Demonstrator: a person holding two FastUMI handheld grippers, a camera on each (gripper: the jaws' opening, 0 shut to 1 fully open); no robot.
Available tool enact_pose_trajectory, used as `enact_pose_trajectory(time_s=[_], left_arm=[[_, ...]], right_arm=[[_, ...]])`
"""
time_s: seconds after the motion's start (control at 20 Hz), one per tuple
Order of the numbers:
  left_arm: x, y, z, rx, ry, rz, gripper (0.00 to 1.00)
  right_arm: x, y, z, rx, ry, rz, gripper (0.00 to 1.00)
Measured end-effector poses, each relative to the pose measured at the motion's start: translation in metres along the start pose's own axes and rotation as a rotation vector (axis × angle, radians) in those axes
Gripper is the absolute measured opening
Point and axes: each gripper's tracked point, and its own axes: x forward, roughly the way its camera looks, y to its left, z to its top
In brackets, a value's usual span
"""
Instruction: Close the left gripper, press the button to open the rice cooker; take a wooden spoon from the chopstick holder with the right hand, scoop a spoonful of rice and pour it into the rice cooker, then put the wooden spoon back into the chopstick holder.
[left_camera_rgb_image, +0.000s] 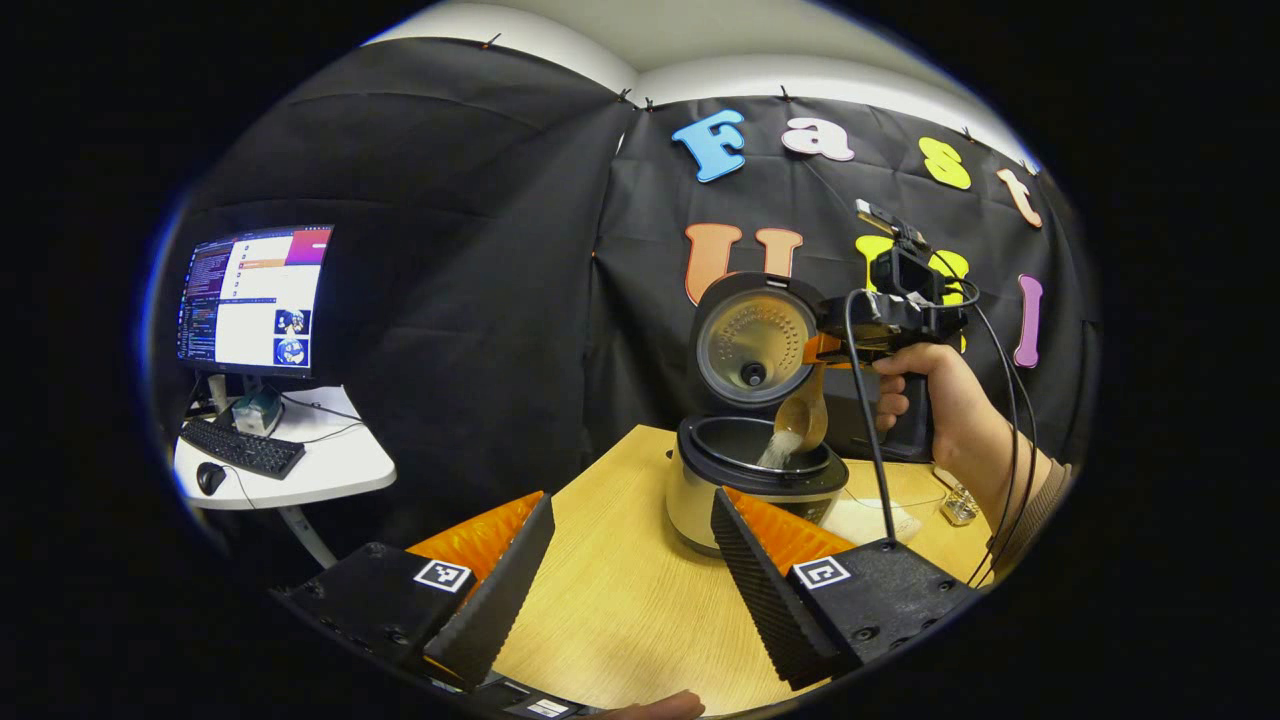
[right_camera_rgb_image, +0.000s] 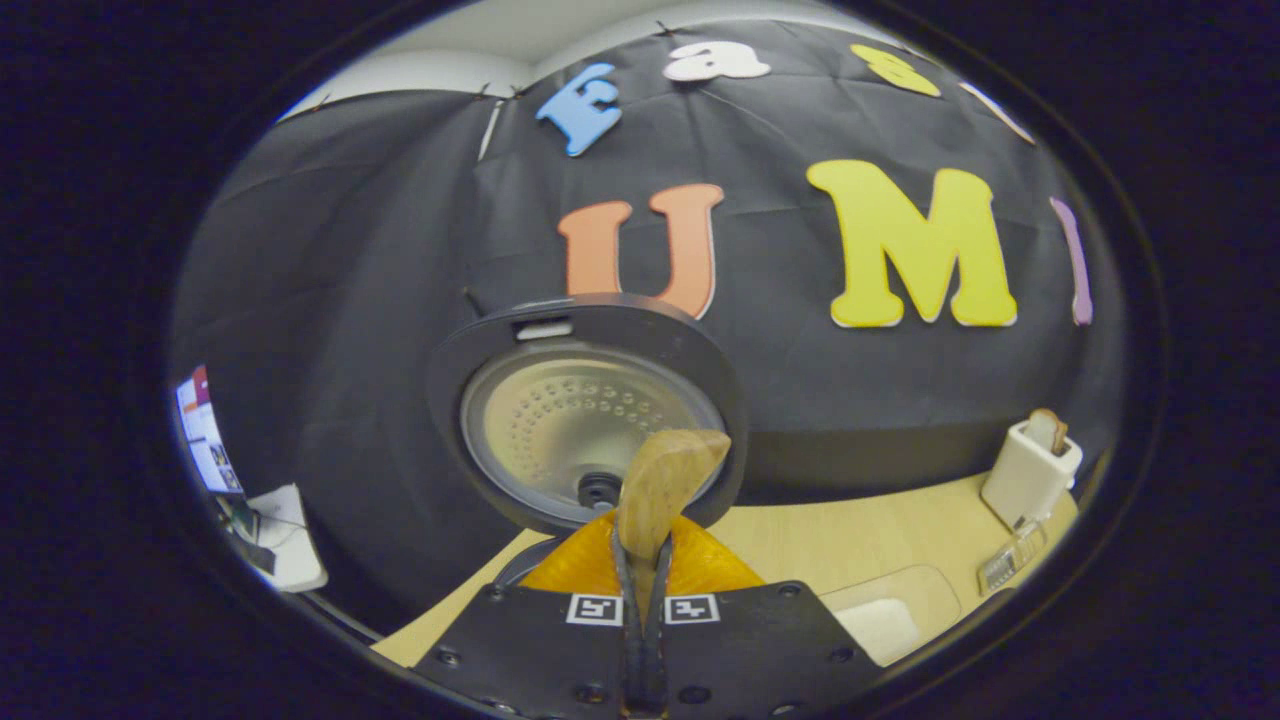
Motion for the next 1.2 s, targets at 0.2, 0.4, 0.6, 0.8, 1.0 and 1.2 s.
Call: enact_pose_trajectory(time_s=[0.2,0.4,0.6,0.8,1.0,1.2], left_arm=[[-0.001,0.003,0.002,0.004,-0.005,0.015,1.00],[0.000,0.002,0.001,0.016,-0.005,0.021,1.00],[0.000,-0.005,0.002,0.020,-0.009,0.012,1.00],[-0.001,-0.015,0.006,0.007,-0.026,-0.002,1.00],[-0.003,-0.032,0.008,-0.031,-0.039,-0.031,1.00],[-0.003,-0.051,0.008,-0.056,-0.042,-0.066,1.00]], right_arm=[[-0.005,0.018,-0.006,-0.314,-0.046,-0.023,0.00],[-0.006,0.026,-0.017,-0.489,-0.073,-0.025,0.00],[-0.007,0.018,-0.022,-0.457,-0.081,-0.017,0.00],[-0.034,0.004,-0.003,-0.403,-0.105,-0.031,0.01],[-0.052,-0.034,0.011,-0.344,-0.139,-0.032,0.01],[-0.083,-0.077,0.034,-0.294,-0.185,-0.063,0.02]])
